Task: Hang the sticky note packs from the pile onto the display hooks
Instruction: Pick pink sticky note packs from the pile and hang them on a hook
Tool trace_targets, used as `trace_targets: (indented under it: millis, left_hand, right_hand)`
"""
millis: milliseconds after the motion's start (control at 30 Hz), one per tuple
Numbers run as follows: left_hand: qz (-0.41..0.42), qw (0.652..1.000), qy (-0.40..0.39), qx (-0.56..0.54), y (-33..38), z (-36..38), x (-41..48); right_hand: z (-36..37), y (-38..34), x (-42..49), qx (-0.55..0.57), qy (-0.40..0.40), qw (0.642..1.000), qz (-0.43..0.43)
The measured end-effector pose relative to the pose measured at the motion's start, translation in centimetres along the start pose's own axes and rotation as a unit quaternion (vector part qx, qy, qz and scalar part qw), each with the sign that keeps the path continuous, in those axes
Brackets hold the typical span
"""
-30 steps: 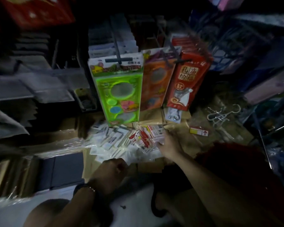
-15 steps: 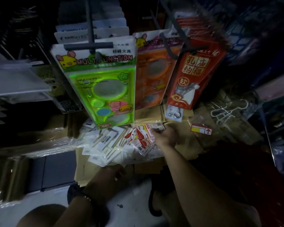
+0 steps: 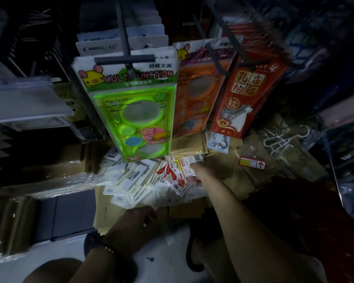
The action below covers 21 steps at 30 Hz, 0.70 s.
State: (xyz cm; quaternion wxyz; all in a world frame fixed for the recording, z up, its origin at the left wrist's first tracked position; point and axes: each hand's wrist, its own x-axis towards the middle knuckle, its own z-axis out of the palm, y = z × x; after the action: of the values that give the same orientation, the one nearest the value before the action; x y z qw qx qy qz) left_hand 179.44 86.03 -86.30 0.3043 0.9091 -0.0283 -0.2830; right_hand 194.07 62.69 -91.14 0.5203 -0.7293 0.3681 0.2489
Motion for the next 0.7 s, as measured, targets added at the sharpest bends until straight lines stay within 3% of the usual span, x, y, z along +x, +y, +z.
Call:
trace_targets:
  millis: [200,333,400,500,567,633,700]
  left_hand:
    - [0.01,0.998,0.056,-0.041,0.2,0.3,0.2]
    - [-0.012,0.983,0.106,-0.152,1.3,0.5,0.1]
    - [-0.053,0.968,0.076,-0.232,2.5,0.0,-0.6]
    - [-0.128,0.901,-0.007,-0.415,4.1,-0.5,-2.0]
    - [-0.129,0.863,0.0,-0.488,4.6,-0.5,-3.0]
    - [-0.139,0.836,0.019,-0.531,4.5,-0.6,-4.1]
    - [-0.15,0.816,0.004,-0.558,4.5,-1.0,-5.2]
  right_hand:
    - [-1.8,-0.2,-3.5,0.121,-0.077,0.989,0.035]
    - [-1.6,1.3,-8.2,0.147,-0.067,0.987,0.011]
    - [-1.0,2.8,-11.2,0.207,-0.064,0.976,-0.021]
    - [1.0,5.8,-15.1,0.347,-0.066,0.933,-0.071]
    - [2.5,7.8,-17.0,0.383,-0.063,0.913,-0.128]
    - [3.4,8.9,-17.8,0.342,-0.032,0.915,-0.213]
    - [3.5,9.2,-17.8,0.206,0.032,0.926,-0.316]
